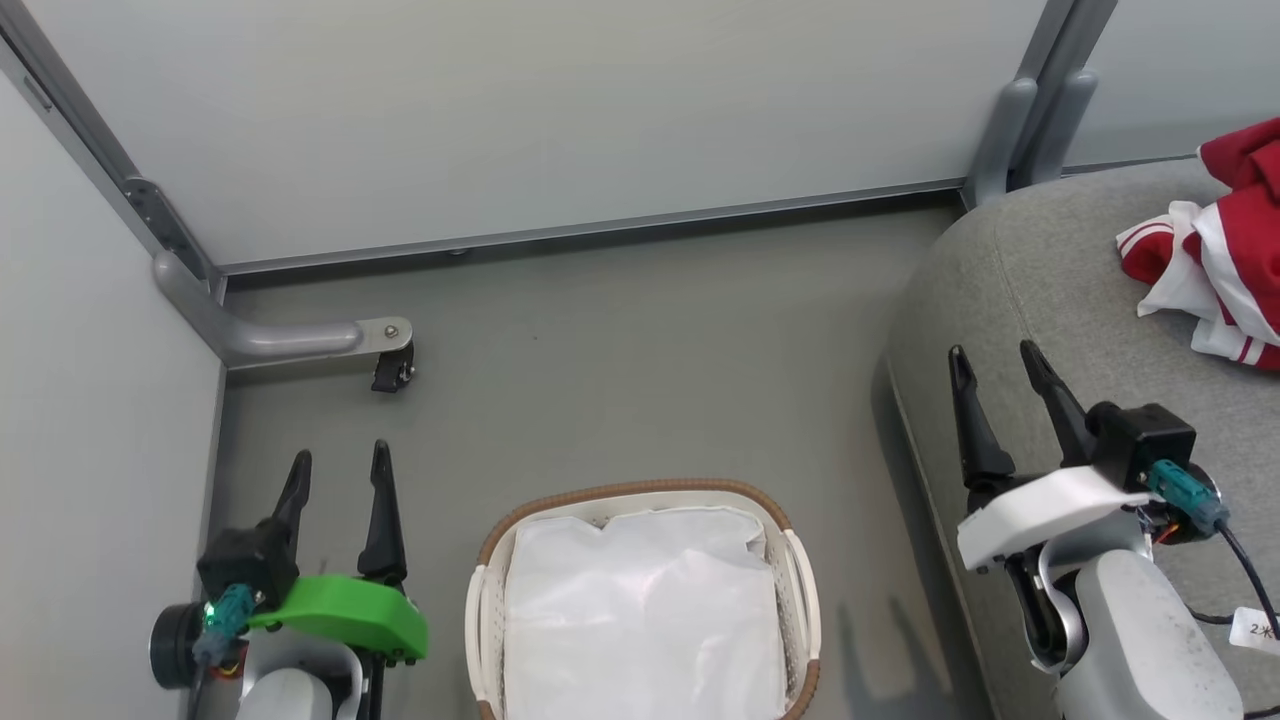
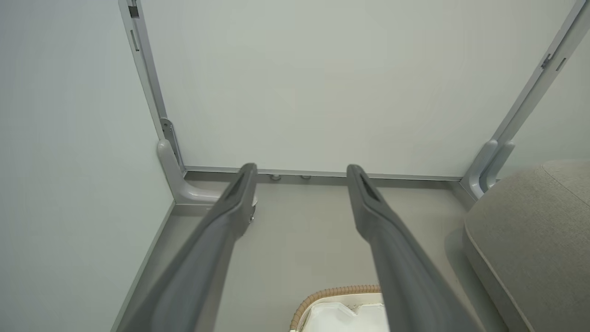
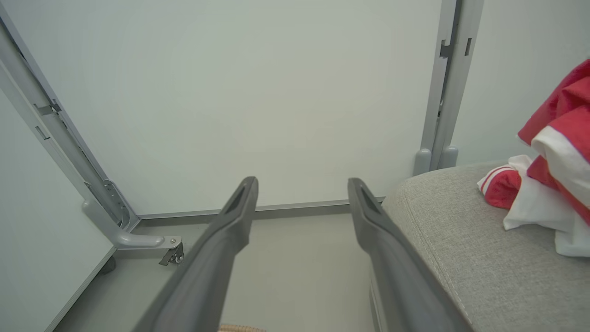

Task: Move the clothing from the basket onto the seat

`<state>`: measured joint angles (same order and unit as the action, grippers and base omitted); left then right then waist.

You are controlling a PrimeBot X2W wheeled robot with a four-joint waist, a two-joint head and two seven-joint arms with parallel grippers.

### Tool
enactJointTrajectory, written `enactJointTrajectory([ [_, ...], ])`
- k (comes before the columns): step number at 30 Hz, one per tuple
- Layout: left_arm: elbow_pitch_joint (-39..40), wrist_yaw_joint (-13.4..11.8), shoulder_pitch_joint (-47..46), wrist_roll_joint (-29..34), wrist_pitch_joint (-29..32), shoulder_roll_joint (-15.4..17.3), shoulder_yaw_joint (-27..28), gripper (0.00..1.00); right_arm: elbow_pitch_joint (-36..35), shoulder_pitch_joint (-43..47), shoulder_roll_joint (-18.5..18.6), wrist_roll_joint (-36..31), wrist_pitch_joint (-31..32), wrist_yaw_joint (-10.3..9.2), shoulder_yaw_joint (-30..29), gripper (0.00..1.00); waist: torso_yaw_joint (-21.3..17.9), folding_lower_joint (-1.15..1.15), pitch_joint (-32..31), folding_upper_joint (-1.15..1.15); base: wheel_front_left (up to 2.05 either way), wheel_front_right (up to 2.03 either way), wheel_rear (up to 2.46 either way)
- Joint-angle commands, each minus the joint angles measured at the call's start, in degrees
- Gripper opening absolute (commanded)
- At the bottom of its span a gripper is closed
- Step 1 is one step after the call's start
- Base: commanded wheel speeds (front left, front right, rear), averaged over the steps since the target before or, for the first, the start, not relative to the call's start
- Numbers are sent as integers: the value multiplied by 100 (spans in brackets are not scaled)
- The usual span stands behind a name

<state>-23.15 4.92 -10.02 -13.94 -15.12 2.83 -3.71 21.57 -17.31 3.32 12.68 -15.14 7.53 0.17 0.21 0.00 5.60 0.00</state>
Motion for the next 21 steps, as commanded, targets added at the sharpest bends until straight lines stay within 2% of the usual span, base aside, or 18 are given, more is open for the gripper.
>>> enactJointTrajectory([
  [1,-47,32,134,-45,-4,16,57,100,23,117,0,65,-1,-8,-7,100,-45,0,-74,0,0,0,0],
  [6,-147,111,349,-179,-4,16,170,100,34,293,-13,115,0,-8,-32,100,-103,0,-158,0,0,0,0],
  [7,-145,106,297,-146,0,0,168,0,33,228,-24,72,0,0,-22,0,-89,0,-146,0,0,0,0],
  [11,-291,108,352,-229,44,-22,189,0,189,343,-60,163,40,0,-39,0,-93,0,-158,0,0,0,0],
  [21,-119,131,347,-1343,362,-17,318,0,48,449,-55,1304,364,-1,-142,0,-87,0,-191,0,0,0,0],
])
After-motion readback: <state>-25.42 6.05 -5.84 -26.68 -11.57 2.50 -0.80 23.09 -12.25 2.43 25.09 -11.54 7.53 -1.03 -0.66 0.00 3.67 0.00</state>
